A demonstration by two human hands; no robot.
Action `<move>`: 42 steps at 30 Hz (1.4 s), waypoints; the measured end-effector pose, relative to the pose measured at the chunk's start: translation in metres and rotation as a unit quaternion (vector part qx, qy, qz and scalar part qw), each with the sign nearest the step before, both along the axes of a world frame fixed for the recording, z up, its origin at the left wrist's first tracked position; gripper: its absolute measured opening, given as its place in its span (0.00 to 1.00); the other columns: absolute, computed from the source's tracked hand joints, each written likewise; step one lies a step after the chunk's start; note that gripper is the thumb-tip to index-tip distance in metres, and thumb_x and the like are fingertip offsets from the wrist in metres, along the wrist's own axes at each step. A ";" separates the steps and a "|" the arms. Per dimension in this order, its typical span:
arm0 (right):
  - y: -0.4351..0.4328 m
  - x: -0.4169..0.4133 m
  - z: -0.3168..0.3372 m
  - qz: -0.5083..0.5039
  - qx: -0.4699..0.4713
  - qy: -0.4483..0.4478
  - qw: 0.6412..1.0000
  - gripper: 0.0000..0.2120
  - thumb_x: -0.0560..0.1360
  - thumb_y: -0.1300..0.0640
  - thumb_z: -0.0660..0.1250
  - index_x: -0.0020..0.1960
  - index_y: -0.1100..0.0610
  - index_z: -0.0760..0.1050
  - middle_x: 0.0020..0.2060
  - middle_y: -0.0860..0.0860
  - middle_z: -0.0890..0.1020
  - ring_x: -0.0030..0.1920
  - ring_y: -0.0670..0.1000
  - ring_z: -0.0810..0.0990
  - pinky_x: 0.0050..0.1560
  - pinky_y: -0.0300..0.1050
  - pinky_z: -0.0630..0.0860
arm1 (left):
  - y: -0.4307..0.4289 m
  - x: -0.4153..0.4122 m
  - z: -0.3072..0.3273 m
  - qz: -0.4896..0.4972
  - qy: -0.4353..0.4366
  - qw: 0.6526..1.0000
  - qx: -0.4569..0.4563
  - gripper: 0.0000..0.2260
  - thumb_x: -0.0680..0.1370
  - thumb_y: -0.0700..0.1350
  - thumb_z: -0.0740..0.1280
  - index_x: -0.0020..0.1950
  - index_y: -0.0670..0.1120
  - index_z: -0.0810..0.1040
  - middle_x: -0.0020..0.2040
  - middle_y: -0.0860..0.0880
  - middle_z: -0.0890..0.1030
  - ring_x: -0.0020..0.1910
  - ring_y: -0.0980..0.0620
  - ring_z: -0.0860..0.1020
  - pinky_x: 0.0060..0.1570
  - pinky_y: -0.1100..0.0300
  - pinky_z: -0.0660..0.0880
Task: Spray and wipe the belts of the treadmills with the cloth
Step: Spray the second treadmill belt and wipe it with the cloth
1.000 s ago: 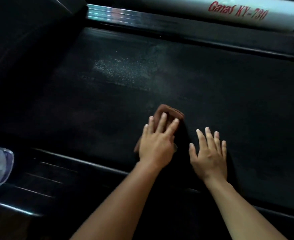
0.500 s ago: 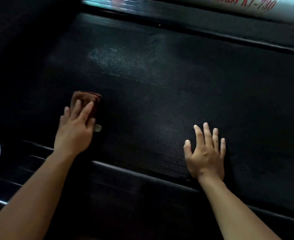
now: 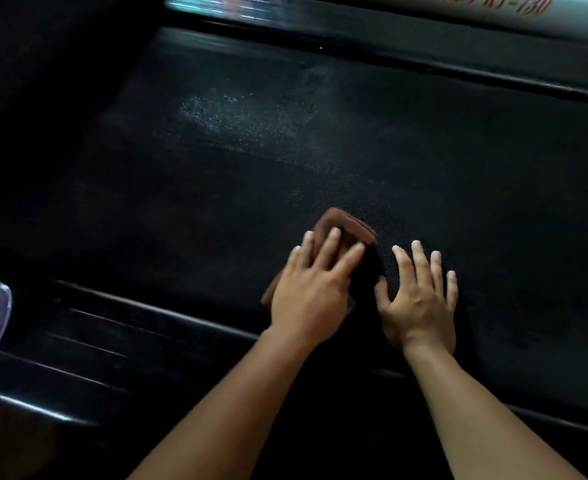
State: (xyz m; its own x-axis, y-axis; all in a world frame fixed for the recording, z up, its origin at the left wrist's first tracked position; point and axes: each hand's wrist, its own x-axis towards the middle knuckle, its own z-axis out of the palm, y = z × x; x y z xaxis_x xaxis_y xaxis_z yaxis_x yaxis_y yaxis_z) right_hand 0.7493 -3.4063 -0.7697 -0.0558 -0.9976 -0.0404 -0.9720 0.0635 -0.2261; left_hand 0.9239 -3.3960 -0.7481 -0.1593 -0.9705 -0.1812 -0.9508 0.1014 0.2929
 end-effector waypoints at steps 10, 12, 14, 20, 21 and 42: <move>0.001 0.000 -0.001 0.001 -0.004 -0.002 1.000 0.32 0.76 0.38 0.49 0.77 0.46 0.60 0.80 0.49 0.56 0.80 0.55 0.50 0.78 0.59 0.44 | -0.015 0.144 -0.007 0.226 -0.002 0.974 -0.024 0.25 0.83 0.52 0.62 0.79 0.59 0.61 0.82 0.47 0.56 0.79 0.35 0.54 0.77 0.43 0.52; 0.000 -0.001 -0.002 0.000 -0.007 -0.003 1.000 0.31 0.76 0.38 0.49 0.77 0.46 0.61 0.80 0.49 0.57 0.80 0.55 0.50 0.78 0.59 0.45 | -0.037 0.183 -0.005 0.267 0.003 0.964 -0.016 0.25 0.83 0.52 0.61 0.80 0.59 0.59 0.82 0.45 0.54 0.80 0.36 0.51 0.78 0.44 0.49; 0.000 0.000 -0.003 0.001 -0.008 -0.005 1.000 0.31 0.76 0.38 0.49 0.77 0.46 0.61 0.80 0.49 0.57 0.80 0.55 0.50 0.78 0.59 0.45 | -0.062 0.202 -0.004 0.280 0.014 0.960 -0.008 0.25 0.83 0.52 0.60 0.80 0.59 0.58 0.83 0.47 0.52 0.81 0.38 0.48 0.79 0.45 0.48; 0.001 0.000 -0.003 0.002 -0.016 -0.001 1.000 0.31 0.76 0.38 0.49 0.77 0.46 0.61 0.79 0.50 0.57 0.80 0.55 0.51 0.78 0.59 0.45 | -0.133 0.152 -0.002 0.228 0.007 0.974 -0.019 0.25 0.84 0.54 0.57 0.81 0.60 0.55 0.83 0.48 0.49 0.81 0.41 0.47 0.78 0.48 0.47; 0.001 0.000 -0.003 0.001 -0.017 -0.002 1.000 0.31 0.76 0.38 0.49 0.77 0.46 0.61 0.79 0.50 0.57 0.80 0.55 0.51 0.78 0.59 0.45 | -0.140 0.129 -0.001 0.201 0.008 0.979 -0.023 0.25 0.84 0.53 0.57 0.81 0.60 0.55 0.83 0.47 0.50 0.81 0.40 0.47 0.78 0.49 0.47; -0.001 0.000 -0.003 -0.002 -0.017 -0.008 1.000 0.31 0.75 0.38 0.50 0.76 0.46 0.62 0.79 0.50 0.58 0.79 0.55 0.52 0.78 0.60 0.46 | -0.084 0.188 -0.002 0.279 0.011 0.960 -0.020 0.25 0.84 0.52 0.59 0.80 0.59 0.58 0.83 0.47 0.53 0.80 0.40 0.51 0.78 0.44 0.50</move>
State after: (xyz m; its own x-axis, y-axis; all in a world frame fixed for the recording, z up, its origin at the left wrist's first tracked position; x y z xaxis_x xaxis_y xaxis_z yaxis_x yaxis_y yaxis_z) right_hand 0.7496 -3.4069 -0.7728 -0.0600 -0.9982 -0.0080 -0.9682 0.0602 -0.2430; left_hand 1.1122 -3.4797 -0.7504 0.3830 -0.9122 -0.1454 -0.8542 -0.4097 0.3201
